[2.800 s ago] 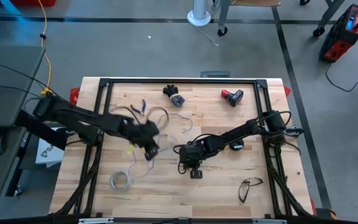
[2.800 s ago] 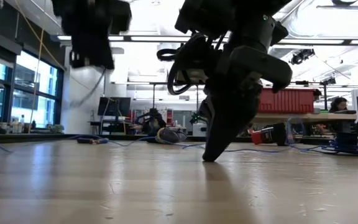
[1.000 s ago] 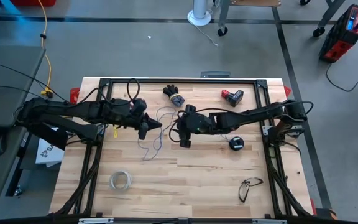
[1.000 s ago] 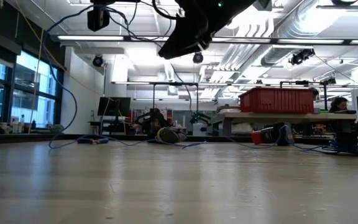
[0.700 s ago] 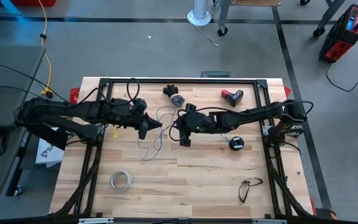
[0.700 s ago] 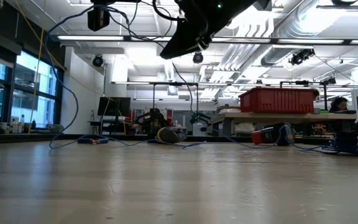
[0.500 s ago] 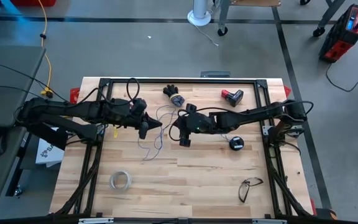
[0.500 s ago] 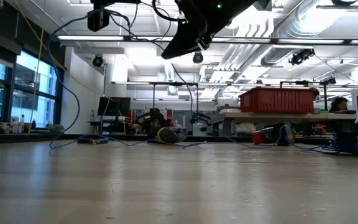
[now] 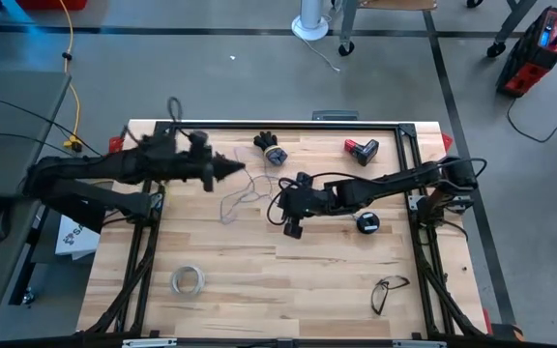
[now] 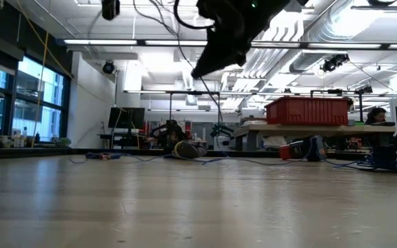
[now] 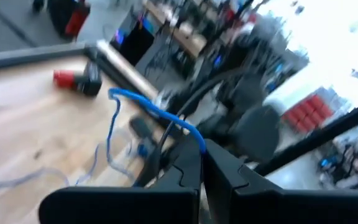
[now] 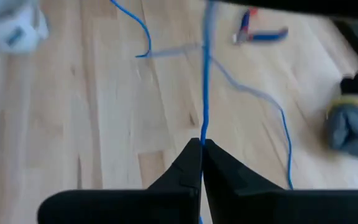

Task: Coil cords
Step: Uncoil the blue wire from the black spool

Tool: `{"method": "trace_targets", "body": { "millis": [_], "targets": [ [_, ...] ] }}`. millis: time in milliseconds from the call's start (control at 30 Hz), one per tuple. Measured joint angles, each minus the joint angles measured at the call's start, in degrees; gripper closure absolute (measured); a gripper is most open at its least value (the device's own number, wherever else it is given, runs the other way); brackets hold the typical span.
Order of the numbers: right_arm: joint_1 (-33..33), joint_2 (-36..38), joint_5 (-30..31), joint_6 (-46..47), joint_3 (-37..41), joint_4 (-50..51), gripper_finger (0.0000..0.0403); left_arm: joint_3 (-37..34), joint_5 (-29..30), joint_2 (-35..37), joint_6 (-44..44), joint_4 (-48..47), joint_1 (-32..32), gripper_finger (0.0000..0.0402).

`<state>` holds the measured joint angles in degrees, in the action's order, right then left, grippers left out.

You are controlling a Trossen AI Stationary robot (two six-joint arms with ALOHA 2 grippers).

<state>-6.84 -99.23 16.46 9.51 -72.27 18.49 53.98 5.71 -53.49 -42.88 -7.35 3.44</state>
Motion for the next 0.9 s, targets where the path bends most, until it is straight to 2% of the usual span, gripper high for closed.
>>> {"method": "trace_targets", "body": {
  "millis": [167, 267, 533, 667, 800, 900],
  "targets": [
    [-1.67, -1.26, -0.79, 0.33, 0.00, 1.87, 0.0402, 0.06, 1.38, 5.97, 0.02, 4.79, 4.30, 0.0401],
    [-2.81, -1.70, -0.74, 1.15, -0.34, 0.21, 0.0402, 1.31, 1.79, 8.91, 1.13, 2.33, 6.91, 0.0401],
    [-5.14, -2.02, -0.07, 3.67, -0.52, -0.14, 0.0403, 9.78, 0.49, 11.55, 2.62, -12.79, 11.22, 0.0401],
    [-6.28, -2.11, -0.94, 3.75, -0.35, 2.11, 0.0403, 14.29, -3.47, 10.58, 2.63, -21.18, 11.50, 0.0401],
    [-6.33, -0.58, -1.91, 3.58, 0.15, 2.93, 0.0403, 15.78, -6.52, 9.16, 2.06, -27.48, 11.52, 0.0401],
    [-6.23, 1.83, -1.79, 3.57, 0.33, 5.04, 0.0403, 15.93, -6.73, 7.22, 1.71, -29.54, 11.08, 0.0401]
  ]
}}
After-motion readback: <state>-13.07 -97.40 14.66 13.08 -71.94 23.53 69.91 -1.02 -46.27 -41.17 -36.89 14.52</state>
